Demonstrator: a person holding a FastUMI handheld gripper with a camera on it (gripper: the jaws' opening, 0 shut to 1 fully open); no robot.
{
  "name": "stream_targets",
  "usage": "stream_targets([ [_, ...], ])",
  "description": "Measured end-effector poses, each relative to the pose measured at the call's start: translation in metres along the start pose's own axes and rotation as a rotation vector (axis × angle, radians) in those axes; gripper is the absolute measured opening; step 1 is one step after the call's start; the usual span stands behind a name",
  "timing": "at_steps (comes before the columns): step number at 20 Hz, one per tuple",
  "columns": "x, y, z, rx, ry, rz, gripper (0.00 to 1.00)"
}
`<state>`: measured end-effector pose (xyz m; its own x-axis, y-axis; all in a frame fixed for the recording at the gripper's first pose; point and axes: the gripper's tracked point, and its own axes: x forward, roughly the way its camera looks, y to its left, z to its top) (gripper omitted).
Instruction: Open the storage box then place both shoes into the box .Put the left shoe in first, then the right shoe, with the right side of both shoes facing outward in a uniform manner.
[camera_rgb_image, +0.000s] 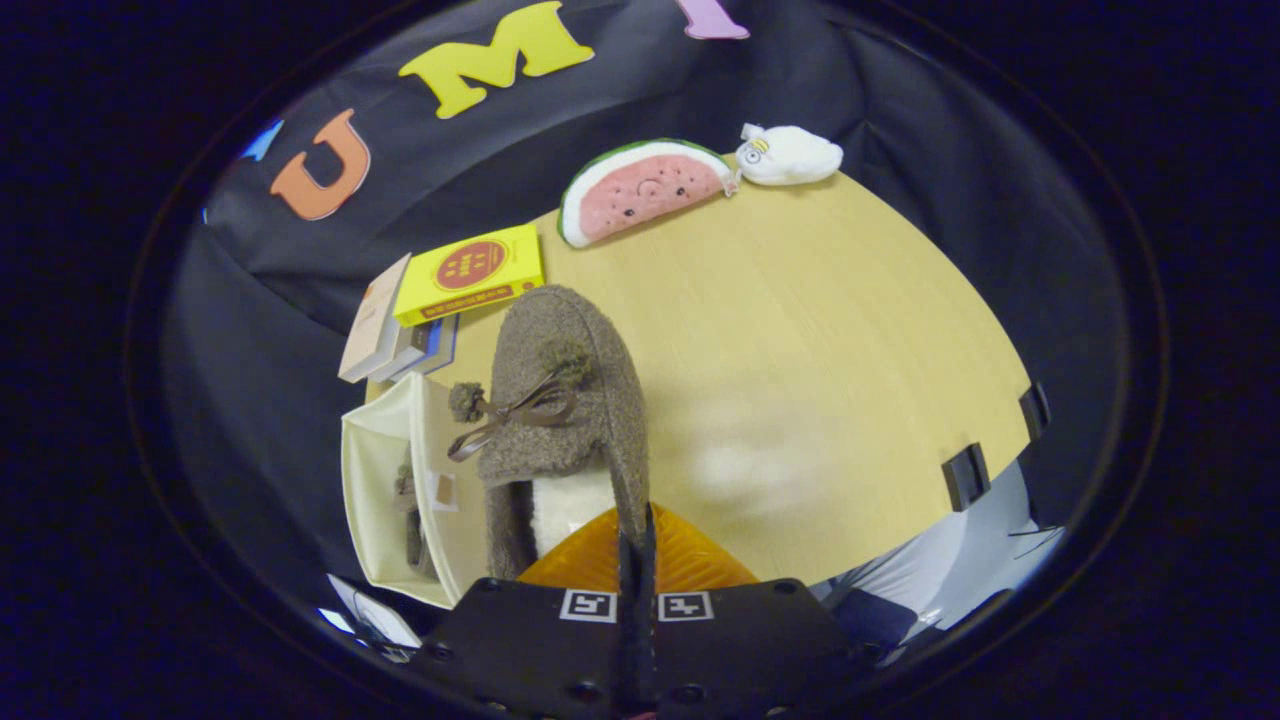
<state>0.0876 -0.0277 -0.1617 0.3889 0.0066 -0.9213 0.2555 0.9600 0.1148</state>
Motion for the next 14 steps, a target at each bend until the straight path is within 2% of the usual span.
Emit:
stream_targets([
  [2, -0.012, 0.023, -0.005, -0.034, -0.008, 0.01, 0.0],
  [7, -0.031, 0.093, -0.025, -0.117, -0.003, 0.1, 0.0],
  [14, -0.001, 0.176, -0.054, -0.228, -0.024, 0.089, 0.0],
])
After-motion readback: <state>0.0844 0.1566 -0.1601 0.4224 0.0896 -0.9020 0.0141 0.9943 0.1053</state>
